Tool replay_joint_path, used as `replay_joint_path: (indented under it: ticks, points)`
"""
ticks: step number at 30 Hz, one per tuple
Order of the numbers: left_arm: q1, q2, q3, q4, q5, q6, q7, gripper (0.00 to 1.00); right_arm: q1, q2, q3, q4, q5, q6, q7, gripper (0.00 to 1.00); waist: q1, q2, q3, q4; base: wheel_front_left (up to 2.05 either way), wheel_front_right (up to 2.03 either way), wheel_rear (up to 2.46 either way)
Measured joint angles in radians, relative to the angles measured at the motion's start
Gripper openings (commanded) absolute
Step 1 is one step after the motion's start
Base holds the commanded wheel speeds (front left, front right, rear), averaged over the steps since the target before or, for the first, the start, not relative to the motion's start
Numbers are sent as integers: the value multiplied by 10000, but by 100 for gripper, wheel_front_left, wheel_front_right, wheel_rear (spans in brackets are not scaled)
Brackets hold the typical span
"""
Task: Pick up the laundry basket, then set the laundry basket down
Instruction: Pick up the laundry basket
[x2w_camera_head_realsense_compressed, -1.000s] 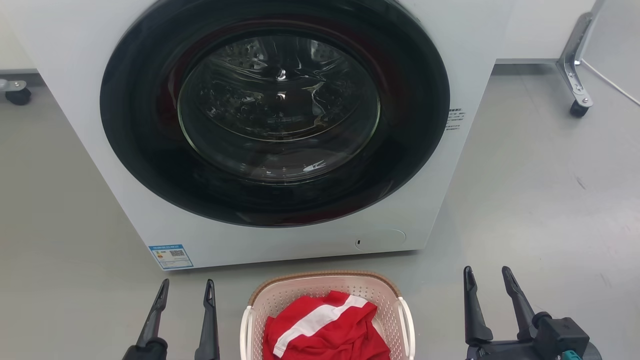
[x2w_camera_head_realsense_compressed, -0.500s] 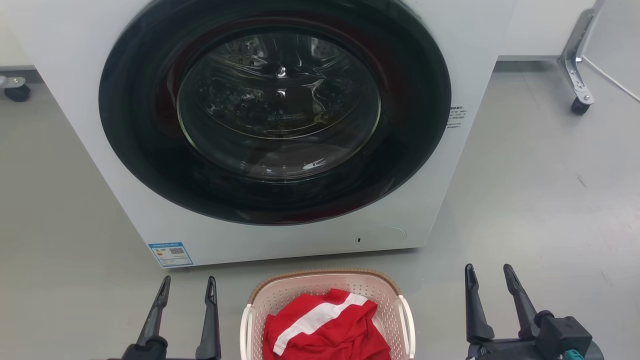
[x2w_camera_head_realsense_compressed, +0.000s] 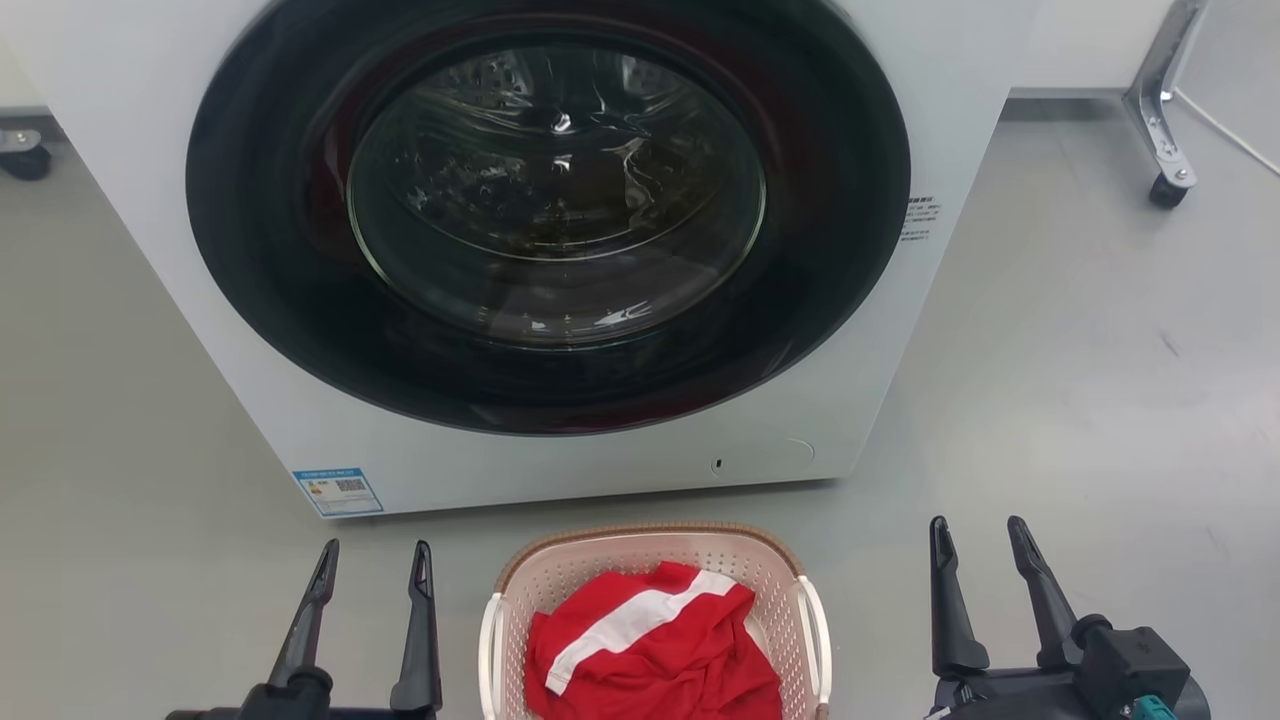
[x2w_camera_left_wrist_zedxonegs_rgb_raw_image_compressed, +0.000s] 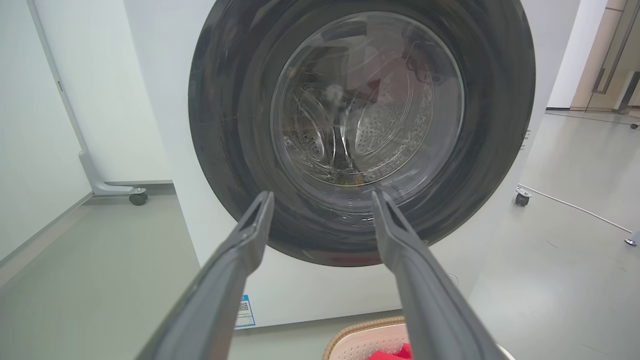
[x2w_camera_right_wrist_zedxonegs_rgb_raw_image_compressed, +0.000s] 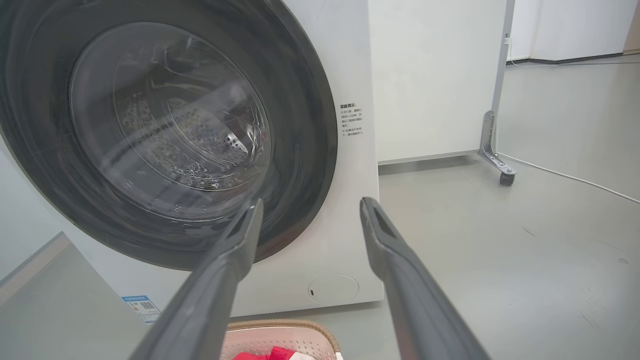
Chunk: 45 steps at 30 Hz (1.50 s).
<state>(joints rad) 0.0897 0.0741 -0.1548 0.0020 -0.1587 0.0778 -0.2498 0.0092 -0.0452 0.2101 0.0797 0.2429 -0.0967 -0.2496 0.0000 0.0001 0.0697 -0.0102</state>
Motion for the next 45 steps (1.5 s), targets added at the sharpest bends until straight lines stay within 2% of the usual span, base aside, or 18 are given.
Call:
replay_joint_path:
  ticks: [15,27,45]
  points:
    - [-1049,-69,-56,-10,23,-92,-2,100,-1058,0,15,-59,-29,199,0,100,1,0,1272,-48,0,0,0]
    - [-2415,-159,-280,1423,50,-165,-2,100,-2173,-6,-186,1030,2,370,-46,100,2,0,2962,-71,0,0,0]
    - [-5236,-295,-384,3923,-286,-349,-2,100,-4806,-52,-334,3243,15,619,-71,100,2,1,5805,173,0,0,0]
